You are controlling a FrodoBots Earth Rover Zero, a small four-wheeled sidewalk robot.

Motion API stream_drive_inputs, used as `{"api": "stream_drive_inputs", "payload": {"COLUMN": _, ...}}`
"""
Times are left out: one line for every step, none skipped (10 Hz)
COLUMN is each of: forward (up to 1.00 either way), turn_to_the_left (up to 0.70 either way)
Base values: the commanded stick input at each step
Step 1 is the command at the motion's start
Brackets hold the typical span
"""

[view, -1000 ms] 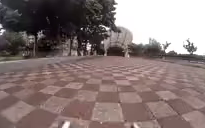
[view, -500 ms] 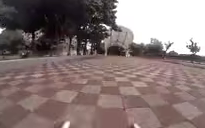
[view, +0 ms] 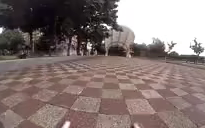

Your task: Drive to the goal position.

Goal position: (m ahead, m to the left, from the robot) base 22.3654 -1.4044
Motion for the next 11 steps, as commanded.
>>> {"api": "stream_drive_inputs", "payload": {"forward": 1.00, "turn_to_the_left": 0.00}}
{"api": "stream_drive_inputs", "payload": {"forward": 1.00, "turn_to_the_left": 0.00}}
{"api": "stream_drive_inputs", "payload": {"forward": 1.00, "turn_to_the_left": 0.00}}
{"api": "stream_drive_inputs", "payload": {"forward": 1.00, "turn_to_the_left": 0.00}}
{"api": "stream_drive_inputs", "payload": {"forward": 1.00, "turn_to_the_left": 0.00}}
{"api": "stream_drive_inputs", "payload": {"forward": 1.00, "turn_to_the_left": 0.00}}
{"api": "stream_drive_inputs", "payload": {"forward": 1.00, "turn_to_the_left": 0.00}}
{"api": "stream_drive_inputs", "payload": {"forward": 1.00, "turn_to_the_left": 0.00}}
{"api": "stream_drive_inputs", "payload": {"forward": 1.00, "turn_to_the_left": 0.00}}
{"api": "stream_drive_inputs", "payload": {"forward": 1.00, "turn_to_the_left": 0.00}}
{"api": "stream_drive_inputs", "payload": {"forward": 1.00, "turn_to_the_left": 0.00}}
